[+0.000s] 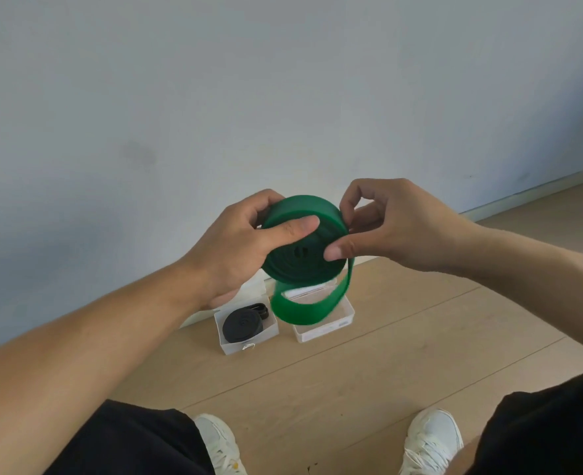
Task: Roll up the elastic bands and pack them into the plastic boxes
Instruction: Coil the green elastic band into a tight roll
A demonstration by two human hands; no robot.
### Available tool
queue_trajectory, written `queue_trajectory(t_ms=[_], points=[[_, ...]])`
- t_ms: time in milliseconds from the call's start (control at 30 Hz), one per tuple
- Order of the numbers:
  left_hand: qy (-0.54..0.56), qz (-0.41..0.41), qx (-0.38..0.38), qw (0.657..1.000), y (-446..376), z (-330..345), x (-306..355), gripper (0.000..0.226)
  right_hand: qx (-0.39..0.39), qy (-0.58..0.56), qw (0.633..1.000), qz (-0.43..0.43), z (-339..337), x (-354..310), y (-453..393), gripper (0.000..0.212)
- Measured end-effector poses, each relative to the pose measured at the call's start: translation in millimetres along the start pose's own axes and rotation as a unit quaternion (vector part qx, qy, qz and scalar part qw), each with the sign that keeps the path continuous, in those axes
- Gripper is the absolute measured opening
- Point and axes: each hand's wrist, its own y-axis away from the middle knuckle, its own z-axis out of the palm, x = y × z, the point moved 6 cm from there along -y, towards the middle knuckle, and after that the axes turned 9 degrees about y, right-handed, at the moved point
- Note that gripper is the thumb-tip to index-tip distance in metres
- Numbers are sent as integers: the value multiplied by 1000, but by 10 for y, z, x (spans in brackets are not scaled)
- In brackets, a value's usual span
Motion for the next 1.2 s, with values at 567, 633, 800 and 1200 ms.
queue_trajectory(t_ms=[567,633,800,1200], points=[[-435,31,-29,900,36,232,57,35,-11,443,892,-84,254,-271,51,50],[-413,32,-13,910,-3,173,71,30,6,396,915,-79,214,-250,6,46],[-191,-37,14,981,-33,-47,39,29,34,143,988,-37,-35,-101,-66,50],[53,-75,-9,996,-13,-117,-54,29,13,1,1000,-1,-157,197,-78,48]])
